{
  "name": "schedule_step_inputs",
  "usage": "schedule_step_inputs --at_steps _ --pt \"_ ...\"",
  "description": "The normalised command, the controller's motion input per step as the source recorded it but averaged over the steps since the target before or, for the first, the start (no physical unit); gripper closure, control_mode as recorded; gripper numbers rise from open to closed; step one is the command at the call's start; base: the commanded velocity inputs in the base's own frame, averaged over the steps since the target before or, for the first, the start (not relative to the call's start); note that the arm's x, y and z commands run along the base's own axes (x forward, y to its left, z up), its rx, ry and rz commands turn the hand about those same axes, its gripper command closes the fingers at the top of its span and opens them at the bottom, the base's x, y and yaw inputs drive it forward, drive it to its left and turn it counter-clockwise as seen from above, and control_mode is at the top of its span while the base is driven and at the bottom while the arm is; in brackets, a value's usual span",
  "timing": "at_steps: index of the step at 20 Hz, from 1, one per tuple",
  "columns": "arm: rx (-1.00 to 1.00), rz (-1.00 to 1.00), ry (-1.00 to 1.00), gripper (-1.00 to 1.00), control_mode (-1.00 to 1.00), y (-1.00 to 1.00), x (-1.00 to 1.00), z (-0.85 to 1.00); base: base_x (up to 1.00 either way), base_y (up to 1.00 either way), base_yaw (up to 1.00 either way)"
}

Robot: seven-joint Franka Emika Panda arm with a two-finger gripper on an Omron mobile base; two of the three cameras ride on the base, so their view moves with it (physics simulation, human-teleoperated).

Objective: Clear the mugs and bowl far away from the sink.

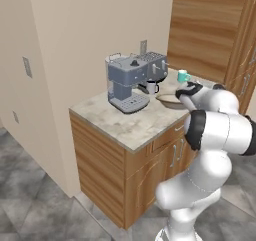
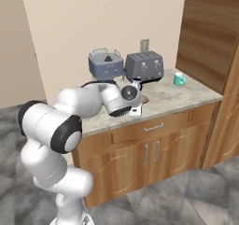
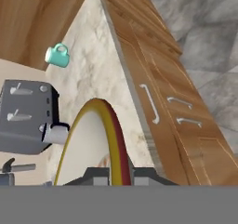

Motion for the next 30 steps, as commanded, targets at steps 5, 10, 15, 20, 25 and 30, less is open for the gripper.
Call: schedule_step_inputs --at_steps 5,10,15,20,25,30 --pt "0.0 0.08 0.0 1.0 -1.0 0.0 0.21 -0.38 0.0 0.0 0.0" --pt "0.0 0.07 0.0 1.0 -1.0 -0.02 0.28 -0.35 0.0 0.0 0.0" --pt "0.0 0.06 0.01 1.0 -1.0 -0.08 0.17 -0.6 0.0 0.0 0.0" --pt "0.0 0.05 0.0 1.0 -1.0 -0.03 0.29 -0.37 0.0 0.0 0.0" --pt "0.0 0.04 0.0 1.0 -1.0 0.0 0.49 -0.25 0.0 0.0 0.0" --pt "-0.02 0.01 0.0 1.0 -1.0 0.0 0.74 -0.22 0.0 0.0 0.0"
